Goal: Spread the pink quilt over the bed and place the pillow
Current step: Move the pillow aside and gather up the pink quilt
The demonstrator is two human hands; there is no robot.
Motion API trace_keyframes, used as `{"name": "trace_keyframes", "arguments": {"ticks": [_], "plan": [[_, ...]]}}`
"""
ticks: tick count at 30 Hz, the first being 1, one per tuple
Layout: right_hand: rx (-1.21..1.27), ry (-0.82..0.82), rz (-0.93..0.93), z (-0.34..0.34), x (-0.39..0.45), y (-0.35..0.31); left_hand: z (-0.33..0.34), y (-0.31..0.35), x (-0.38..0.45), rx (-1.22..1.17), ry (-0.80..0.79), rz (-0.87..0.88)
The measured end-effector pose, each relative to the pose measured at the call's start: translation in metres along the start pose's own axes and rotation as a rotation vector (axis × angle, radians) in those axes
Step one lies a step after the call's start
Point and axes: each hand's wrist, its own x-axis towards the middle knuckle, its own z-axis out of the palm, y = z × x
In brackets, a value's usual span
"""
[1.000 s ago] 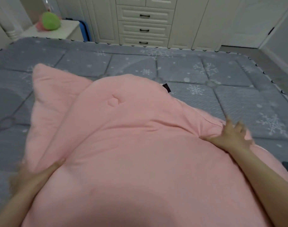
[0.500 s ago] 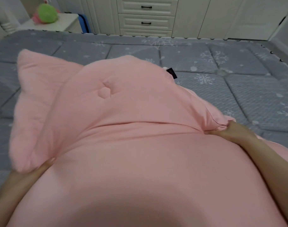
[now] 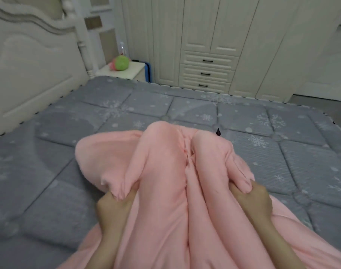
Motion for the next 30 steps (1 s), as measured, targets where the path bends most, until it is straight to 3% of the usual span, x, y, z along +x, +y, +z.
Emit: {"name": "trace_keyframes", "arguments": {"ticks": [8, 11, 15, 20, 25, 30], "plan": [[0.278, 0.011, -0.338, -0.077, -0.115, -0.136, -0.138, 0.084, -0.063, -0.092, 0.234, 0.346], [0.386, 0.012, -0.492, -0.112, -0.169, -0.181, -0.209, 0.119, -0.091, -0.137, 0.346, 0.263], [0.544, 0.023, -0.681, -0.166, -0.239, -0.239, -0.297, 0.165, -0.128, -0.314, 0.479, 0.358], [0.804, -0.005, -0.917, -0.24, -0.336, -0.315, -0.431, 0.23, -0.177, -0.314, 0.738, 0.637], [1.055, -0.161, -1.108, -0.291, -0.45, -0.378, -0.573, 0.268, -0.25, -0.326, 1.001, 0.773], [1.245, -0.386, -1.184, -0.299, -0.562, -0.414, -0.683, 0.249, -0.327, -0.205, 1.271, 0.745]]}}
